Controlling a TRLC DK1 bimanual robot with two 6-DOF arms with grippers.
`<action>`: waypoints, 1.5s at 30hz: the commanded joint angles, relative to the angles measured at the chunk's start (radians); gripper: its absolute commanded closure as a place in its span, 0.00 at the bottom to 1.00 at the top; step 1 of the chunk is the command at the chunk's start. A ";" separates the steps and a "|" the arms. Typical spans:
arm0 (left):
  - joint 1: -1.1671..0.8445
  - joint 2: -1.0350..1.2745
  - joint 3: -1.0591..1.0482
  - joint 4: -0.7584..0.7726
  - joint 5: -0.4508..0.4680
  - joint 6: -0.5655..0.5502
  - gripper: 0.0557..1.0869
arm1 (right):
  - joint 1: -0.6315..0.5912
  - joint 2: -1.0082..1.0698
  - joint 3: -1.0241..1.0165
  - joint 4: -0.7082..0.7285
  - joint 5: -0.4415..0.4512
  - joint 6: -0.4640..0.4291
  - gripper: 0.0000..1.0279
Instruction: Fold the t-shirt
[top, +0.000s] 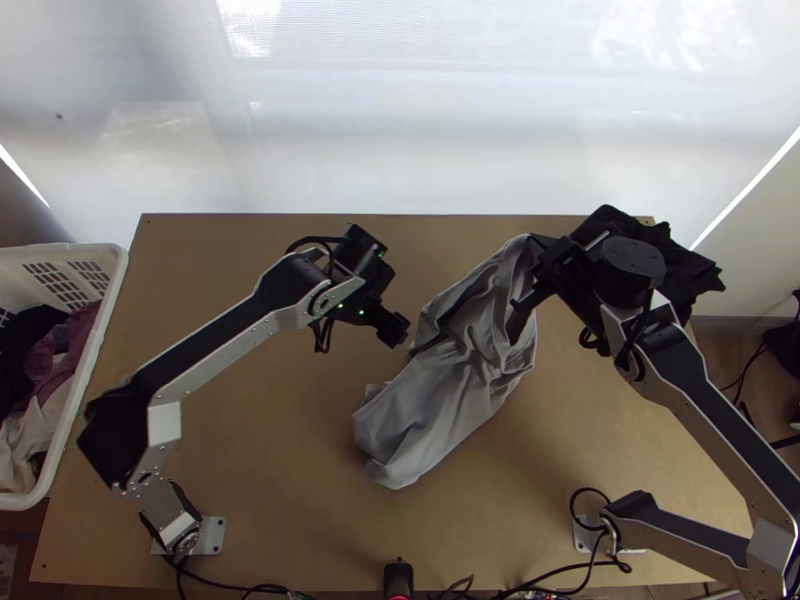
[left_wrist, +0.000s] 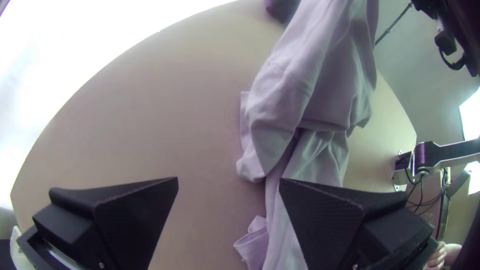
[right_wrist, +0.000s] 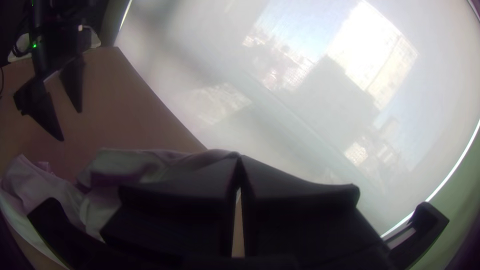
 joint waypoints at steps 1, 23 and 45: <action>-0.048 0.136 0.106 -0.001 0.011 -0.006 0.05 | -0.007 0.002 0.001 0.004 0.001 0.009 0.97; -0.068 0.332 0.259 0.002 0.052 0.046 0.96 | -0.012 -0.042 0.033 -0.021 0.019 0.045 0.97; 0.186 -0.047 0.423 -0.006 -0.022 0.049 0.97 | 0.088 -0.061 0.287 -0.130 0.094 -0.001 0.97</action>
